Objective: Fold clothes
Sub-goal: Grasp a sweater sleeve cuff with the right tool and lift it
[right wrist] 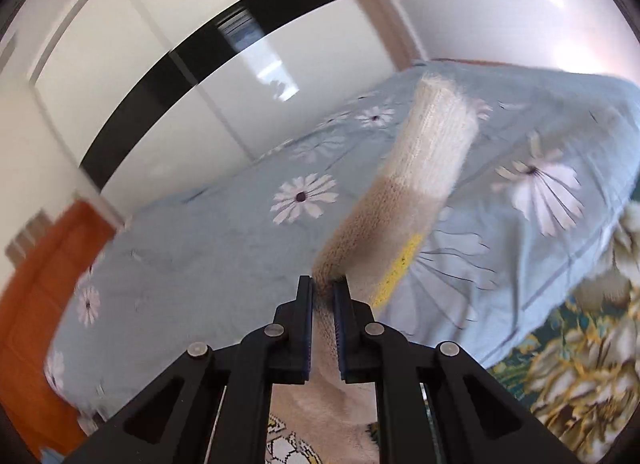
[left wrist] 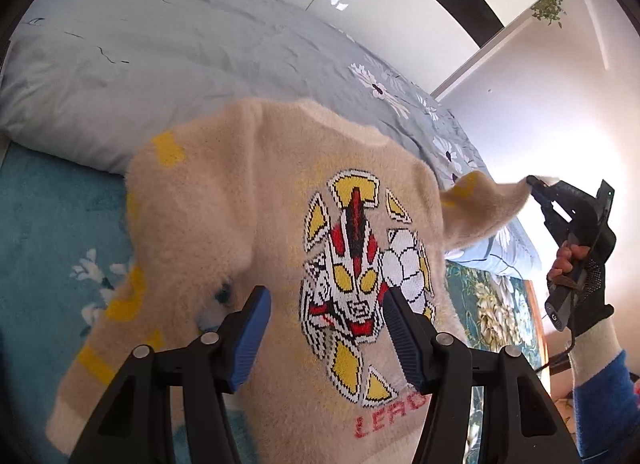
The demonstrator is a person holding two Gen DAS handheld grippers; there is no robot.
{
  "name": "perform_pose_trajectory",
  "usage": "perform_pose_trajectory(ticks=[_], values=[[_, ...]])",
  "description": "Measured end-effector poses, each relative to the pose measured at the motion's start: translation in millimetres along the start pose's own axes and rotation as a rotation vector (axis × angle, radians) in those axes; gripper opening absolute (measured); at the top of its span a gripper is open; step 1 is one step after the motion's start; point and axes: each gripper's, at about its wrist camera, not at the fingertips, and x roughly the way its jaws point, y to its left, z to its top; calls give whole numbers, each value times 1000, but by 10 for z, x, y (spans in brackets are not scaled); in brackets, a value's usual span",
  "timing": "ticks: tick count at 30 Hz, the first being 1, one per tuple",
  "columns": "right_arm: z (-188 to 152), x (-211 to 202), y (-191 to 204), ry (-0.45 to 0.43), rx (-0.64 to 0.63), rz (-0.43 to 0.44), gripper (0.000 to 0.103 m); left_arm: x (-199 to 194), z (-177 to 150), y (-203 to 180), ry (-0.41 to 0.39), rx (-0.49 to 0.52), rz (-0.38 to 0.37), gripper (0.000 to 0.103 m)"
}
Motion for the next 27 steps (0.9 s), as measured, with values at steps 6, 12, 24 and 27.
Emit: perform_pose_trajectory(ticks=[6, 12, 24, 27], values=[[-475, 342, 1200, 142, -414, 58, 10, -111, 50, 145, -25, -59, -25, 62], [-1372, 739, 1655, 322, -763, 33, 9, -193, 37, 260, -29, -95, -36, 62], [-1942, 879, 1815, 367, -999, 47, 6, -298, -134, 577, -36, -282, -19, 62], [-1931, 1005, 1888, 339, -1037, 27, 33, -316, -148, 644, -30, -311, -6, 62]])
